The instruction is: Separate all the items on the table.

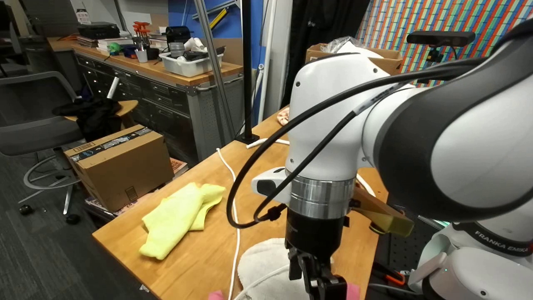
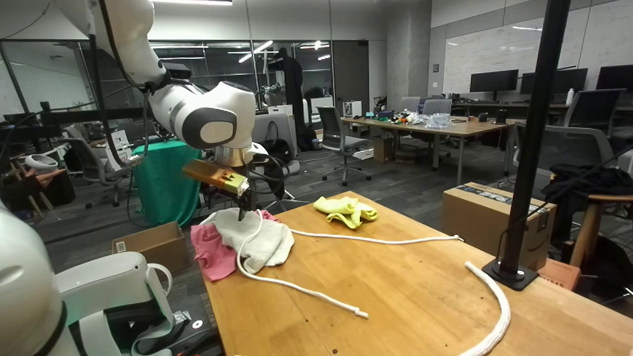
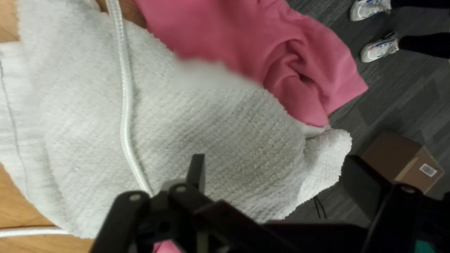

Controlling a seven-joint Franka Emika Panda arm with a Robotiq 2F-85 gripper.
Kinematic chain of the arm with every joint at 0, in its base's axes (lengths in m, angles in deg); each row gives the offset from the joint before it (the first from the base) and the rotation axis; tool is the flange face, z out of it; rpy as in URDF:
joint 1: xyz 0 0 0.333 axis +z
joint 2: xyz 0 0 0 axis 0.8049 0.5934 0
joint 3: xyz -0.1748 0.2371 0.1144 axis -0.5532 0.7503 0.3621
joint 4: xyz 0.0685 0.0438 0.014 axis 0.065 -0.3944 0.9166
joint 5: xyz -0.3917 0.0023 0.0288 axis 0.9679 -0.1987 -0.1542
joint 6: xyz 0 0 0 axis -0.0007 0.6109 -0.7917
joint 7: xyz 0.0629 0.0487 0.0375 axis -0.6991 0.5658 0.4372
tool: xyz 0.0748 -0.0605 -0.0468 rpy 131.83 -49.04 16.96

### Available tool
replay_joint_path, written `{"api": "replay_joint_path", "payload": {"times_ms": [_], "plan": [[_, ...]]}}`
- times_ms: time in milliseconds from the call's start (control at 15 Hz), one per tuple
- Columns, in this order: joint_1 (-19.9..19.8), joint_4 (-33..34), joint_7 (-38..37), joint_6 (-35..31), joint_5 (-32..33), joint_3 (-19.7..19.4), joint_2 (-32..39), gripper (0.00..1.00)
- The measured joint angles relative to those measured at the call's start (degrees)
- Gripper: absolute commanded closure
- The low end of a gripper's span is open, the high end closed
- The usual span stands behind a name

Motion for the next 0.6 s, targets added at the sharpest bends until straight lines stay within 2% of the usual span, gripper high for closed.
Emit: {"api": "replay_joint_path", "payload": {"times_ms": [333, 400, 467, 600], "plan": [[0.0, -0.62, 0.57, -2.36, 0.0, 0.55, 1.0, 0.0], [0.01, -0.75, 0.63, -2.39, 0.01, 0.71, 1.01, 0.25], [0.01, -0.86, 0.69, -2.4, 0.01, 0.89, 1.01, 0.26], [0.01, -1.0, 0.81, -2.4, 0.01, 1.25, 1.01, 0.42]]}}
